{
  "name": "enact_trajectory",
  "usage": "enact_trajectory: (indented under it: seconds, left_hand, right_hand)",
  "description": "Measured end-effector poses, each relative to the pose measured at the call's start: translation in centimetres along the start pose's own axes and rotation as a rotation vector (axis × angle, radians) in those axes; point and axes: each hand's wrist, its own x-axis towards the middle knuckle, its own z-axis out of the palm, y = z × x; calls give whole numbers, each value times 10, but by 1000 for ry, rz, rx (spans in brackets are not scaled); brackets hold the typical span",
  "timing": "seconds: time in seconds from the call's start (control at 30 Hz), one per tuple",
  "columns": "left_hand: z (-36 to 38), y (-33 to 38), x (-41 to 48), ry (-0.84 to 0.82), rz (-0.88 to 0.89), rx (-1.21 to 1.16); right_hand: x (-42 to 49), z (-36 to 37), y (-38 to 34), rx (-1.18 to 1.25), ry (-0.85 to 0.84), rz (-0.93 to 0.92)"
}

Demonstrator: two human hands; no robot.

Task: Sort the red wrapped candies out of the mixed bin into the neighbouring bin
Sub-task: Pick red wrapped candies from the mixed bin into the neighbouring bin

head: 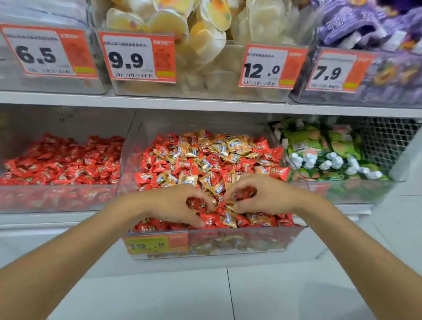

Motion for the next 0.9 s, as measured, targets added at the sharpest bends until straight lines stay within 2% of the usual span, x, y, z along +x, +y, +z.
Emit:
enact_trajectory:
  seconds: [0.07,0.17,0.23,0.37,0.43,0.47,0.53,0.7,0.8,0.9]
  left_hand:
    - [-2,-1,1,-57,14,77]
    - [0,-6,6,-43,4,155]
    - [4,-9,9,3,8,169]
    - [2,-8,5,123,-3,5]
    - [-3,-7,1,178,7,-48]
    - [-5,-7,0,204,5,-60]
    - [-7,-8,-3,271,-6,-90]
    - [-10,-9,-5,468,-74,-319]
    - [-13,-7,-6,526,-126,-432]
    - [-16,-9,-9,509,-137,-474]
  right_hand:
    - [1,7,-2,-106,-133,-7]
    - [5,16,-2,-132,-77,-14]
    - [5,13,-1,-30,75,-12]
    - [-2,-6,2,-3,569,-6]
    - [-9,-13,0,-2,626,-23]
    - [-11,-13,-1,39,562,-50]
    - [-11,-2,-5,80,323,-67]
    - [8,17,-8,-204,-134,62]
    - [17,14,-14,-265,-287,119]
    - [21,16,-14,-212,-312,104]
